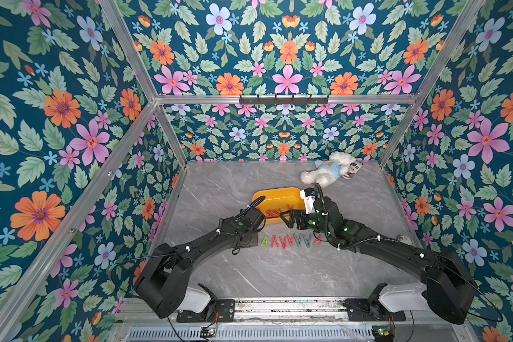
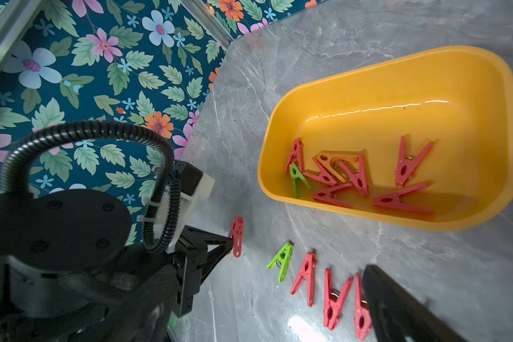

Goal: Take the clothespins out of the storage box
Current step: Place the clothespin at the center of the board.

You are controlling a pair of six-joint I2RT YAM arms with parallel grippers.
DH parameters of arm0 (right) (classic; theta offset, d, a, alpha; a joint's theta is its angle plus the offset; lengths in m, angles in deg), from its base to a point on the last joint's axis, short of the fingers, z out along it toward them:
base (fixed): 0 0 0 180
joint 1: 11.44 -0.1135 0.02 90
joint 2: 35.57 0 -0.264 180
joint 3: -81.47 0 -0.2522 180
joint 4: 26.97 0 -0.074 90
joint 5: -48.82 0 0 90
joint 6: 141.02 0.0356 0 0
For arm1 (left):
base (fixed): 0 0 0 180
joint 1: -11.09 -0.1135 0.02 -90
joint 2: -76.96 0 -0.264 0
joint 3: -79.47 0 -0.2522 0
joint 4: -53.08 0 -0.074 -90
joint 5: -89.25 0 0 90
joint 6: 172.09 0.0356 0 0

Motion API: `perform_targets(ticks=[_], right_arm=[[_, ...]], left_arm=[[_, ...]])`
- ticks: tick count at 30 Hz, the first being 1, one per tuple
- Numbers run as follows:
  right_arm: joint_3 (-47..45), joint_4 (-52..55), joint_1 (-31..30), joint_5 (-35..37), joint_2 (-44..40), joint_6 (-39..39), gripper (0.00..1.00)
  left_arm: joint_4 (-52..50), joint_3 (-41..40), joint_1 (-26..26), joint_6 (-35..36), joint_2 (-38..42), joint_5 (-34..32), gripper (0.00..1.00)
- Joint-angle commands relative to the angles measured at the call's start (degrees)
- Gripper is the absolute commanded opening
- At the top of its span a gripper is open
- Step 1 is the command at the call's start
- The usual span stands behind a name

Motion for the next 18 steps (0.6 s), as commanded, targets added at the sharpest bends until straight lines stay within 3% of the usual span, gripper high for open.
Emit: perform_targets(ticks=[1,13,18], right_arm=[[-0.32,0.55,-0.12,1.5,-0.89,0.98,0.99],[2.45,6.82,-0.19,9.54,1.53,1.24,0.99],[8.33,12.5,-0.21,13.44,6.72,-0.05,0.99]], left_arm=[[2.78,-0.31,0.05,1.34,-1.57,-0.06,0.07],[5.36,-1.94,0.75,2.21,-5.32,1.74,0.15],[5.04,-1.78,0.84,1.93,-4.71,0.74,0.31]])
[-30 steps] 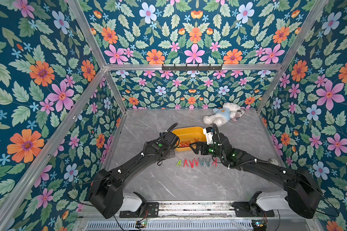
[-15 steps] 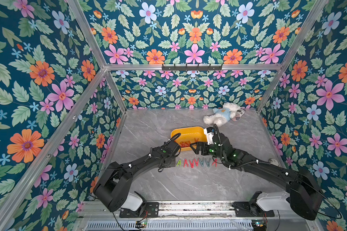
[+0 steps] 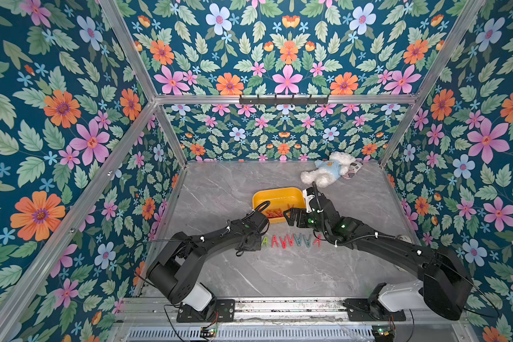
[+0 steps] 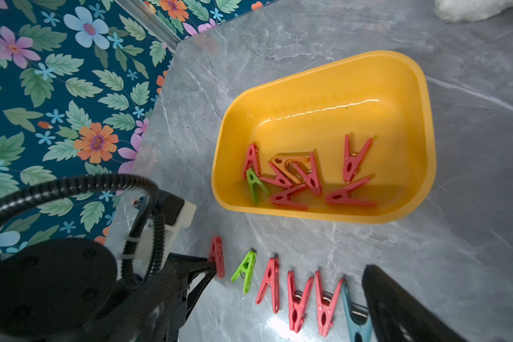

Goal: Take the clothespins out of the storage box
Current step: Place the clothespin at the center of the board, then pick up the clothespin from the storage box.

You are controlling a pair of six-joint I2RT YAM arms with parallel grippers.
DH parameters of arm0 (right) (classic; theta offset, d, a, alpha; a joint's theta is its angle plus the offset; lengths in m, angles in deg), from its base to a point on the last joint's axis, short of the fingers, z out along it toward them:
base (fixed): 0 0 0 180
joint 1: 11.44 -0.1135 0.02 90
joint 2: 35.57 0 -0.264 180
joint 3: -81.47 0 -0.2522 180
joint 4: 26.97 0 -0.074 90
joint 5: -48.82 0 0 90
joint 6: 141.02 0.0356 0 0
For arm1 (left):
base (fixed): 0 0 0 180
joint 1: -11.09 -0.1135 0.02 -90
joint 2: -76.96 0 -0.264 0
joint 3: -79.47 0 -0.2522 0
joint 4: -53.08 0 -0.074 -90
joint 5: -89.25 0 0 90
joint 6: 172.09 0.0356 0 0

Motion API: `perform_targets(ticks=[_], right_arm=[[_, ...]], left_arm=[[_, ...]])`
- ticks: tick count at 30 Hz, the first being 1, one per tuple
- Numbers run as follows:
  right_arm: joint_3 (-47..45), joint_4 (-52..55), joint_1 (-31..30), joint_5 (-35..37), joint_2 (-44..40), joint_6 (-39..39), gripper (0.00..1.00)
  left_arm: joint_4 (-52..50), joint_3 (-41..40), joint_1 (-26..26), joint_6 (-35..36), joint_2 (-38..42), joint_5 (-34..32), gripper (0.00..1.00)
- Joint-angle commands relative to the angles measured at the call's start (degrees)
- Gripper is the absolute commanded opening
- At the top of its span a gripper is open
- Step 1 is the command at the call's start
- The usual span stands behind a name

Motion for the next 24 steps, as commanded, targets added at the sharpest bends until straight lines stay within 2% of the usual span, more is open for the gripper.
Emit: perform_targets(ticks=[1,2,4,8,11,16,22,24], right_arm=[[3.92,4.97,-0.03,4.59,3.25,-0.87,0.99],[5.3,6.07,-0.03,5.12,4.48,-1.15,0.99],[7.77,7.97,0.18,6.05,6.83,-1.33,0.91],[12.07,10.56,1.75,5.58,11.3,-1.5,0.76],[15.49,12.35,3.62,3.5,15.89,-1.62,0.59],[21.23,15.9,5.61,1.92,21.82,-2.56,0.53],[26.96,19.26,7.35,0.81,28.63,-4.14,0.41],[28.8,20.26,7.61,1.18,30.76,-4.67,0.4]], left_arm=[[-0.7,0.41,0.01,0.07,0.87,-1.33,0.34],[-1.13,0.73,0.0,-0.08,1.29,-1.58,0.36],[-1.97,1.43,0.01,-0.2,2.25,-2.28,0.39],[-3.78,3.24,-0.25,-0.99,4.57,-5.48,0.59],[-4.01,5.15,-0.52,-1.44,6.16,-6.25,0.72],[-2.5,8.37,-1.54,-2.48,8.23,-5.94,0.99],[1.87,11.14,-3.64,-2.19,8.69,-3.19,1.0],[2.54,12.38,-4.65,-1.53,8.01,-2.9,1.0]])
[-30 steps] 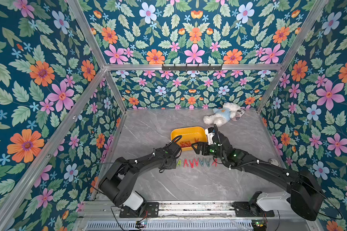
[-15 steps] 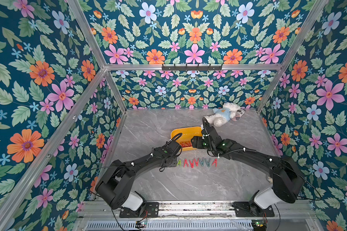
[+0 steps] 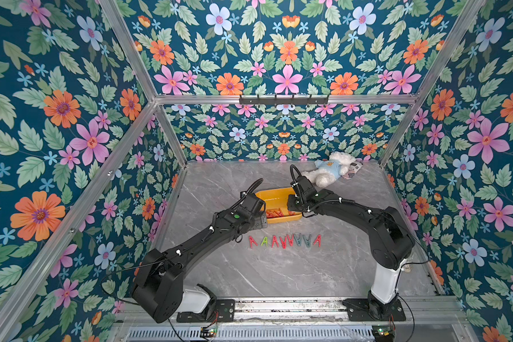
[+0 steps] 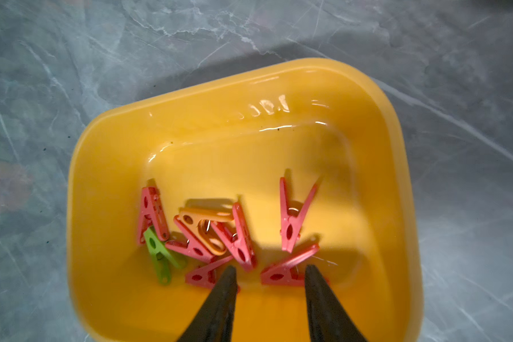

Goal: Take the clothespins out of the storage box
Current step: Pick up the clothespin from the storage box.

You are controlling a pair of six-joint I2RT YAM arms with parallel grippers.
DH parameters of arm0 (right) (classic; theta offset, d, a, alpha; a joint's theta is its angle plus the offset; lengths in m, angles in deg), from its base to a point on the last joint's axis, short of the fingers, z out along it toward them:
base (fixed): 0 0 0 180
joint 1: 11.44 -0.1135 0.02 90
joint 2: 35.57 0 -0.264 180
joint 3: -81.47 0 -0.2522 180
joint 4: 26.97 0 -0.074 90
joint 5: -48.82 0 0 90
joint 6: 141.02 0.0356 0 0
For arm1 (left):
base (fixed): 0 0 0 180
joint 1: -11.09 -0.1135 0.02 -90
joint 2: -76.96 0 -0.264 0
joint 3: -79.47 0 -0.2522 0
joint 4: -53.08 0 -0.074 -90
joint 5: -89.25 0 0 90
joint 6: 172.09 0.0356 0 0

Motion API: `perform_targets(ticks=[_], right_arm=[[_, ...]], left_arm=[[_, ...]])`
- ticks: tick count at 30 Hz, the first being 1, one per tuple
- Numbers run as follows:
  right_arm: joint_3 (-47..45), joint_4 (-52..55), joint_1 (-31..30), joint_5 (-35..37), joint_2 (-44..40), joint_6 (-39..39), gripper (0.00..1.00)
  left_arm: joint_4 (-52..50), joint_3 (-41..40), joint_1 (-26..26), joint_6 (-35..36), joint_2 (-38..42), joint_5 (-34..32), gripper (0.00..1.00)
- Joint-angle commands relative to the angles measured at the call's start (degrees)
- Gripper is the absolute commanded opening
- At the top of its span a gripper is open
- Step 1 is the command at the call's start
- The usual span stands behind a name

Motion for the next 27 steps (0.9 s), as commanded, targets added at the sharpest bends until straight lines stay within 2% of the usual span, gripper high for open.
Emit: perform_targets(ticks=[1,13,21,27], right_arm=[[2.43,3.27,0.17,0.28,2.67,-1.6,0.4],[13.68,7.71,0.71,3.34,14.41,-3.71,0.33],[18.25,10.25,1.26,2.67,18.27,-4.41,0.27],[19.42,12.44,1.32,2.02,18.62,-4.16,0.11]], left_arm=[[2.5,1.74,-1.44,0.7,-0.89,0.66,1.0],[6.32,4.34,-6.84,3.58,-6.3,6.08,1.0],[6.57,5.9,-8.54,4.73,-8.62,8.28,0.99],[6.21,6.5,-9.26,5.78,-8.78,9.45,0.99]])
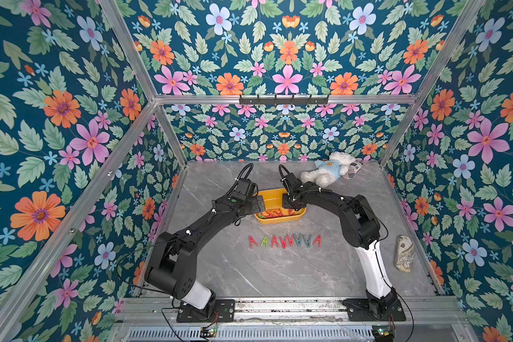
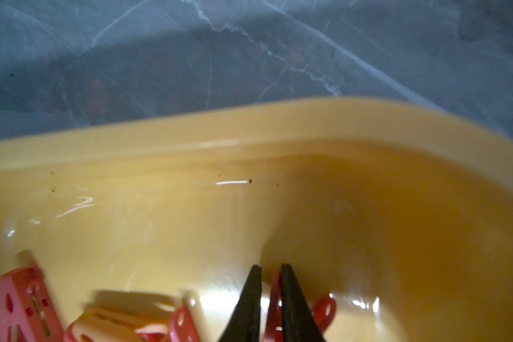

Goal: Take the clothespins out of the storage box
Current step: Pick up the clothespin from the storage box.

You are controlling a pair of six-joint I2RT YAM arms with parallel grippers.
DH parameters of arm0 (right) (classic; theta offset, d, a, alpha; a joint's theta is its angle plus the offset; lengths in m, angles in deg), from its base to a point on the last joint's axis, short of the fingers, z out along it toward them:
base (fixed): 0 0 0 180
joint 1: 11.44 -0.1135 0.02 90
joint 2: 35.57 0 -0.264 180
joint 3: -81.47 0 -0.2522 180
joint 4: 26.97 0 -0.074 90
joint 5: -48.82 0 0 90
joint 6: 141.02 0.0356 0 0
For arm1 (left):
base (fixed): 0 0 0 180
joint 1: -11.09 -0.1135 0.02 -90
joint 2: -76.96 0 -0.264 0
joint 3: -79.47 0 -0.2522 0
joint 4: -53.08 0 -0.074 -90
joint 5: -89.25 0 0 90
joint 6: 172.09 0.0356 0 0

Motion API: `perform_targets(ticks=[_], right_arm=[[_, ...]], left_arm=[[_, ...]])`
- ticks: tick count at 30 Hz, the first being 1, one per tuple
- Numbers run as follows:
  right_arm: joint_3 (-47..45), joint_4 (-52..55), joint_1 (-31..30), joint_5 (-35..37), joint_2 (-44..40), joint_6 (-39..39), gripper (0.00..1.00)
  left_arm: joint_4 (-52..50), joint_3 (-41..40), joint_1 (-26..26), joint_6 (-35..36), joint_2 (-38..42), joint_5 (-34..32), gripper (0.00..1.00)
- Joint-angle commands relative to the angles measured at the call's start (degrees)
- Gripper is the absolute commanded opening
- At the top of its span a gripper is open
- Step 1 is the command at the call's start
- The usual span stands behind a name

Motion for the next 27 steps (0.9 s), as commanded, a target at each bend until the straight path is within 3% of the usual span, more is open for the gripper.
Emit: perform_targets(ticks=[1,3,14,27], right_arm=[[0.25,2.46,-0.05,0.31,-0.68,0.15,0.1],[0.55,2.54,-0.05,0.79,-1.35,0.72,0.04],[-1.37,3.89,-0.1,3.34,-8.84,2.53,0.03],[-26.71,-2.41,-0.12,4.3,-30.81,7.81,0.04]], left_arm=[[-0.18,0.4,-0.23,1.43,0.2,0.64,0.99],[-0.37,0.31,-0.22,1.81,0.38,1.01,1.0],[1.0,-2.37,-0.19,-0.94,3.31,3.17,1.0],[4.77,-4.86,0.19,-0.92,6.4,11.64,1.0]])
